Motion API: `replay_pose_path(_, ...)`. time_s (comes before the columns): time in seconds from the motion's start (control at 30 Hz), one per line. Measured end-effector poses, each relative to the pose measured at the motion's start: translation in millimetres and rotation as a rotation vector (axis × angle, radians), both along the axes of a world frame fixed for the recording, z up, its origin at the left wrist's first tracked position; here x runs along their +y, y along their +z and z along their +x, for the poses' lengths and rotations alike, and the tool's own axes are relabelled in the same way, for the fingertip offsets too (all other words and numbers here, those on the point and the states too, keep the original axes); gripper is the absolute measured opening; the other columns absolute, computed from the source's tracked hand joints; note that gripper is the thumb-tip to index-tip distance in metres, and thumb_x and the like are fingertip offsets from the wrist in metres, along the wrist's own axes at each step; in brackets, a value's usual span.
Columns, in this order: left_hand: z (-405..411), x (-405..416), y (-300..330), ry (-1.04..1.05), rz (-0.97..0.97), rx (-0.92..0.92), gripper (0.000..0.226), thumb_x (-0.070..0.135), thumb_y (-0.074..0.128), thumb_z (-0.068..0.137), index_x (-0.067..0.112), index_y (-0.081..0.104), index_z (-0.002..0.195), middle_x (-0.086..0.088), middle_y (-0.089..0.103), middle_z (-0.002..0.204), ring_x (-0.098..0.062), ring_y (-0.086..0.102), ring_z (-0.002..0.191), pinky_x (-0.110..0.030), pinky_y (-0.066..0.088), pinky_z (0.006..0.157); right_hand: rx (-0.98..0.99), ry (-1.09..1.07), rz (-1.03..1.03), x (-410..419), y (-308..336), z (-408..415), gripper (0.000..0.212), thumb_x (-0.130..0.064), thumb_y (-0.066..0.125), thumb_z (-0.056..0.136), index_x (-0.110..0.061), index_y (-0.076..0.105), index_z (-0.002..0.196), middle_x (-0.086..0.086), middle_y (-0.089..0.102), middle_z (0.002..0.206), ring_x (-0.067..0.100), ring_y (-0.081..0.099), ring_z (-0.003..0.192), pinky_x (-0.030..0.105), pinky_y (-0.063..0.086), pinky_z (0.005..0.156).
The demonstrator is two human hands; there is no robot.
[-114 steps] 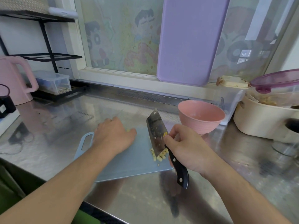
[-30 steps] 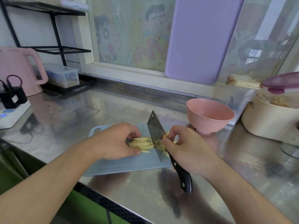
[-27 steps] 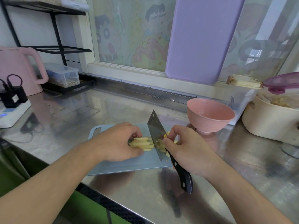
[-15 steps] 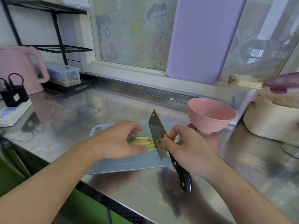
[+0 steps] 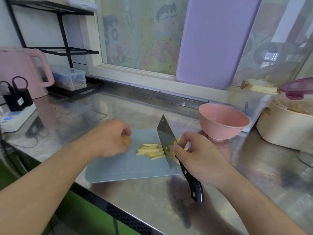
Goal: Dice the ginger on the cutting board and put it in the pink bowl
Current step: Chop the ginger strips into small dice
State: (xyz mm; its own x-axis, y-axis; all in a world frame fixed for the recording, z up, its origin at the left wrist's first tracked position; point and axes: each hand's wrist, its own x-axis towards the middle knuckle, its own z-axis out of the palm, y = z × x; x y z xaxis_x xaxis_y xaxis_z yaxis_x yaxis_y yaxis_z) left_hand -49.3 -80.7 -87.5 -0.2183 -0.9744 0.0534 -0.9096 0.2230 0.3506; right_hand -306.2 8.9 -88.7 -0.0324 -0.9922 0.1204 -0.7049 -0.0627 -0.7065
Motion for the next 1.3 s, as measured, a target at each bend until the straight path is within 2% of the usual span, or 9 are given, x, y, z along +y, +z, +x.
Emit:
replay_pose_path(0.07,-0.4,-3.8,-1.4,0.018,-0.047,-0.072,0.043,0.019,0.066,0.085,0.028,0.068,0.127,0.003,0.065,0.125,-0.018,0.060,0.116,-0.030,0.051,0.100,0.001,-0.003,0.001,-0.2,0.2,0.0,0.023,-0.036,0.061,0.099,-0.018,0.055,0.085,0.005,0.067,0.051,0.023,0.059,0.042,0.036,0.049,0.043)
replay_pose_path(0.17,-8.9,5.6,-2.7,-0.090,-0.084,0.022,0.044,0.021,0.068,0.090,0.035,0.062,0.131,0.013,0.049,0.130,-0.012,0.039,0.131,-0.028,0.037,0.110,0.025,-0.015,-0.006,-0.7,-0.3,0.5,0.023,-0.038,0.061,0.098,-0.020,0.056,0.085,0.003,0.067,0.053,0.014,0.056,0.041,0.029,0.046,0.044)
replay_pose_path(0.33,-32.5,26.9,-15.0,-0.190,0.001,0.062,0.036,0.052,0.070,0.090,0.046,0.058,0.124,0.025,0.046,0.116,0.001,0.055,0.100,-0.027,0.046,0.087,0.007,-0.036,0.005,-1.2,-0.6,2.1,0.017,-0.038,0.062,0.098,-0.023,0.064,0.090,-0.005,0.061,0.048,0.008,0.051,0.037,0.020,0.040,0.035)
replay_pose_path(0.53,-36.1,26.6,-30.6,-0.179,-0.090,0.173,0.019,0.042,0.072,0.094,0.041,0.063,0.110,0.023,0.051,0.110,0.002,0.055,0.092,-0.012,0.037,0.073,-0.009,-0.036,0.014,0.1,2.3,5.3,0.020,-0.035,0.061,0.099,-0.020,0.068,0.087,-0.003,0.061,0.048,0.013,0.058,0.039,0.021,0.044,0.036)
replay_pose_path(0.63,-36.4,27.2,-38.0,-0.186,-0.109,0.247,0.018,0.037,0.073,0.093,0.041,0.064,0.108,0.024,0.051,0.105,0.005,0.054,0.090,-0.011,0.039,0.072,-0.016,-0.033,0.003,1.0,4.1,9.0,0.020,-0.034,0.061,0.098,-0.021,0.068,0.086,0.001,0.066,0.052,0.024,0.071,0.049,0.034,0.057,0.043)
replay_pose_path(0.8,-35.6,31.6,-50.7,-0.171,-0.186,0.384,0.021,0.032,0.074,0.093,0.040,0.064,0.110,0.023,0.053,0.106,0.002,0.053,0.098,-0.012,0.040,0.078,-0.043,-0.046,-0.001,1.1,2.2,11.0,0.020,-0.033,0.062,0.098,-0.021,0.067,0.083,0.006,0.068,0.057,0.029,0.073,0.053,0.049,0.061,0.050)
replay_pose_path(1.0,-28.8,39.7,-47.2,-0.350,-0.241,0.423,0.036,0.015,0.078,0.086,0.042,0.066,0.107,0.021,0.053,0.119,-0.007,0.049,0.119,-0.011,0.034,0.093,0.022,-0.058,-0.031,-1.2,-0.4,7.8,0.022,-0.038,0.063,0.097,-0.023,0.068,0.081,-0.001,0.071,0.058,0.016,0.070,0.055,0.031,0.055,0.055)
replay_pose_path(1.13,-30.7,39.3,-49.4,-0.431,-0.247,0.284,0.012,0.034,0.079,0.089,0.041,0.070,0.092,0.027,0.049,0.123,-0.011,0.045,0.121,-0.023,0.034,0.102,0.029,-0.062,-0.043,-2.9,-2.0,7.5,0.023,-0.039,0.063,0.096,-0.023,0.067,0.081,0.001,0.072,0.061,0.015,0.069,0.057,0.032,0.055,0.060)
replay_pose_path(1.3,-33.0,34.9,-52.7,-0.427,-0.212,0.282,0.009,0.038,0.074,0.093,0.038,0.067,0.089,0.030,0.045,0.124,-0.003,0.038,0.127,-0.021,0.029,0.107,0.049,-0.067,-0.058,-3.9,-3.1,6.8,0.022,-0.040,0.063,0.096,-0.024,0.067,0.081,0.001,0.071,0.060,0.014,0.067,0.055,0.031,0.052,0.057)
